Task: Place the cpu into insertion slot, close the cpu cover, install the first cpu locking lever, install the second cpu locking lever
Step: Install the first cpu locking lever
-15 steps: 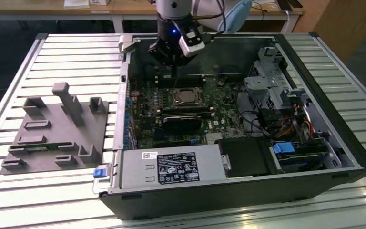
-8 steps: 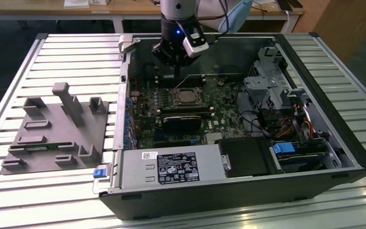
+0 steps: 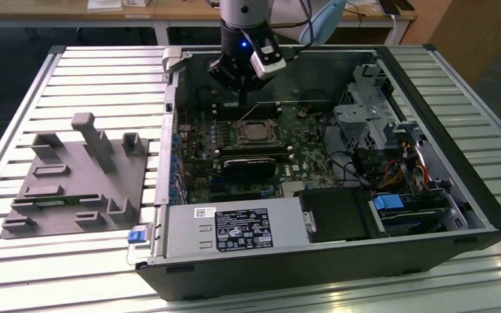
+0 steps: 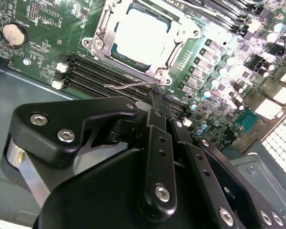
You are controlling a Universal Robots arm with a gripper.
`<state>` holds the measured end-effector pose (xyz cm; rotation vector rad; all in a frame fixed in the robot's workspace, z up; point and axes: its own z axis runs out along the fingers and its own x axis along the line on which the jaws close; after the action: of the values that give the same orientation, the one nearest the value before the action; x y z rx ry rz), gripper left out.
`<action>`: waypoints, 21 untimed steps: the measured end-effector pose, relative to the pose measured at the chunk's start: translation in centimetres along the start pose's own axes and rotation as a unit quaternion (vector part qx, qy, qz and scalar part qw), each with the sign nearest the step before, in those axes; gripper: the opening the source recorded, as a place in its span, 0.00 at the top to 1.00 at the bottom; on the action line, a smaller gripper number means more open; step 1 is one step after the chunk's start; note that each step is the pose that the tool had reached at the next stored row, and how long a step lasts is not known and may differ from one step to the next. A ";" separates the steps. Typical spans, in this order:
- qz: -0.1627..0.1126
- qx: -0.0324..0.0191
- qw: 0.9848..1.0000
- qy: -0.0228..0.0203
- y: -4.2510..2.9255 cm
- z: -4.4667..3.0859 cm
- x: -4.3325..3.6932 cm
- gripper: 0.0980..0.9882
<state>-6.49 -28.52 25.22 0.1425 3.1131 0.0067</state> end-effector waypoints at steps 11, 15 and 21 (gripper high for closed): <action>0.000 -0.001 1.000 0.000 0.02 0.11 -0.23 0.99; -0.003 -0.008 1.000 0.001 0.03 0.16 -0.31 0.99; -0.004 -0.008 1.000 0.001 0.07 0.51 -0.79 0.99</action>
<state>-5.69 -28.52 24.73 0.1298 3.1143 0.0308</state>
